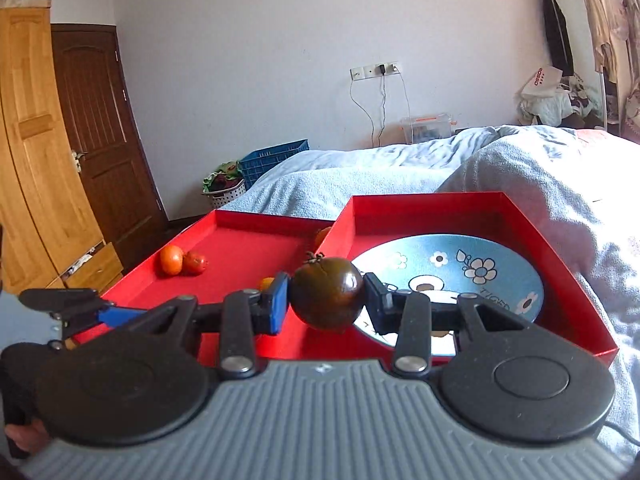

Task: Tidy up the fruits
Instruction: 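Lift the dark tomato with the right gripper toward the tiger plate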

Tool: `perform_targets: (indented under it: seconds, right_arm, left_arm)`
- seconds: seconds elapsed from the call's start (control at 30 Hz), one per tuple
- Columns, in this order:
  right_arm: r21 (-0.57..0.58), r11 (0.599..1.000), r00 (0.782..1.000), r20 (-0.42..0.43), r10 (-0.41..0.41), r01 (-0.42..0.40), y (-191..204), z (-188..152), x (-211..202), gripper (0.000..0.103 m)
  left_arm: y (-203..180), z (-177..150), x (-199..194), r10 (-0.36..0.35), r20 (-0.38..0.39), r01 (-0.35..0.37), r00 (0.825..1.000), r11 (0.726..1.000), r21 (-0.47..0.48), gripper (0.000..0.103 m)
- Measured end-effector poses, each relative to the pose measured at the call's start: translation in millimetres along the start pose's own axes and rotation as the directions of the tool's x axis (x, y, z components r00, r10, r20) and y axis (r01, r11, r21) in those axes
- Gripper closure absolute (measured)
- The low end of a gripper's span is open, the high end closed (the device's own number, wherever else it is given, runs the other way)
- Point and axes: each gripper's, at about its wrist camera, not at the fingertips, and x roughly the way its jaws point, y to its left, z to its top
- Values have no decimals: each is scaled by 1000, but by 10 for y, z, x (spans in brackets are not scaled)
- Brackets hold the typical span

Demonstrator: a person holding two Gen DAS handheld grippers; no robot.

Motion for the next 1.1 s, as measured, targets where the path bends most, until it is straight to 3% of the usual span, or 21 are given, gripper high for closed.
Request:
perform_targets:
  seconds: [0.2,0.37,0.73,0.93,1.03,1.1]
  right_arm:
    - [5,1000,1000,10,21,-21,-5,-74,-11,60]
    - [7,1000,1000,12,28,-28,-10,-96,-7,60]
    - [-7,1000,999,23,31,-30,10,-119,-10,60]
    - [-12,1000,1000,17,26,-26,22,-128,14,60]
    - [-12,1000,1000,15,25,-25,22,-129,23,60]
    - [-12,1000,1000,13,25,-25,22,-134,28,60]
  left_arm:
    - [-65,61,223,5,-59,1,998,995,96,11]
    - [-94,38,466,10,-122,1,992,996,87,27]
    - [-166,39,571,13,-119,-1,993,995,101,47]
    - [-167,43,656,27,-137,-13,990,994,104,48]
    - [-178,35,672,14,-135,0,991,995,98,61]
    - [-176,50,701,23,-140,-10,990,996,94,61]
